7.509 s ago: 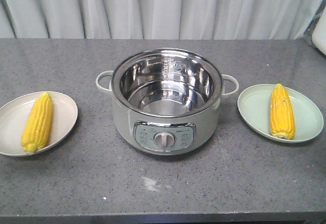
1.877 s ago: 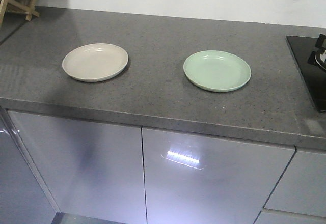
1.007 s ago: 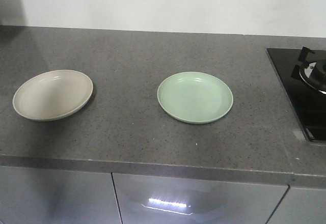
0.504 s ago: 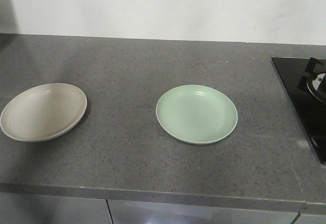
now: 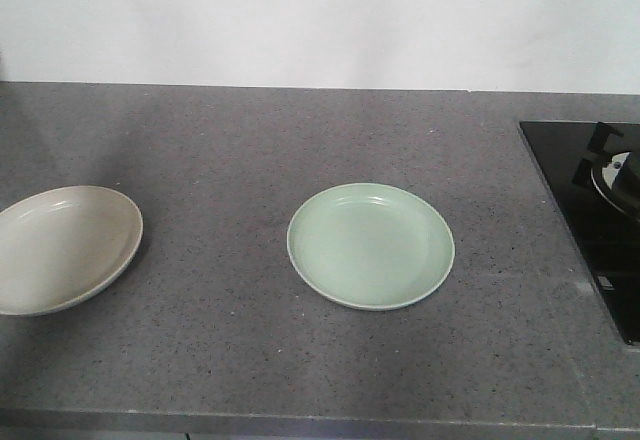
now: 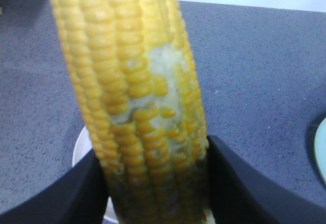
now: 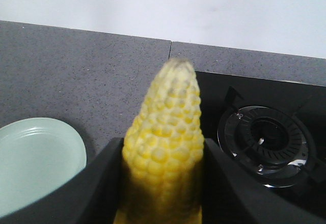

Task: Distribute corn equally
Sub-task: 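Drive the base up to the empty green and cream plates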

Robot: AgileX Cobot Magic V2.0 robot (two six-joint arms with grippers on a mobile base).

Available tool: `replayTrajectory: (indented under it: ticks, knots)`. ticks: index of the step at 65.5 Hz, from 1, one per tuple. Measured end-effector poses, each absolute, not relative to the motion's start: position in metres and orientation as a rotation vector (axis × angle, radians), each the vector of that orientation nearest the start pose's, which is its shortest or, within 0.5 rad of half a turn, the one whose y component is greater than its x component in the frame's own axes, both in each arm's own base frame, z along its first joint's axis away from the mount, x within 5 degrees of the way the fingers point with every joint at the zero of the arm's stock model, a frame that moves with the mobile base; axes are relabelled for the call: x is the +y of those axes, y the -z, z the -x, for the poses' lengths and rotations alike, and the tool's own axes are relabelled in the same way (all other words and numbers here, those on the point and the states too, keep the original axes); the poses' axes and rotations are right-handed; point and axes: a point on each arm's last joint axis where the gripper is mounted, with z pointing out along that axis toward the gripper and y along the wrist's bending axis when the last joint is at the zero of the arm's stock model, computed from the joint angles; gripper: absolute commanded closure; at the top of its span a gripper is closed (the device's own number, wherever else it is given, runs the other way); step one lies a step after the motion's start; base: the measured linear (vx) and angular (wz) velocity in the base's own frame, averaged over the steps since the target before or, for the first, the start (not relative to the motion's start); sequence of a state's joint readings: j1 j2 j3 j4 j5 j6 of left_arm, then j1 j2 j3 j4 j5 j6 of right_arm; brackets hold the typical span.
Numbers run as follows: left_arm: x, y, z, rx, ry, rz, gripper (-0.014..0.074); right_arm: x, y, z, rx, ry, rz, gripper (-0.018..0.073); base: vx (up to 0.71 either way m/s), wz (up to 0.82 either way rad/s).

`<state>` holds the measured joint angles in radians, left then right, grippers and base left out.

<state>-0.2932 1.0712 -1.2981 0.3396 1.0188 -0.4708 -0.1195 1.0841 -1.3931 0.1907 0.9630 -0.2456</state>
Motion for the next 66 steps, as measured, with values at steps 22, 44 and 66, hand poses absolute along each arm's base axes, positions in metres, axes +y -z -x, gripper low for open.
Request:
replayTrajectory:
  ticks: [22, 44, 66]
  knots:
    - [-0.0326, -0.433, -0.1972, 2.211, -0.004, 0.147, 0.0489, -0.0099, -0.46, -0.2014, 2.119, -0.015, 0.109, 0.0424, 0.05, -0.08]
    - [-0.0326, -0.433, -0.1972, 2.211, -0.004, 0.147, 0.0489, -0.0099, -0.46, -0.2014, 2.119, -0.015, 0.109, 0.0424, 0.03, -0.05]
    - [-0.0326, -0.433, -0.1972, 2.211, -0.004, 0.147, 0.0489, -0.0099, -0.46, -0.2014, 2.119, -0.015, 0.109, 0.0424, 0.02, -0.04]
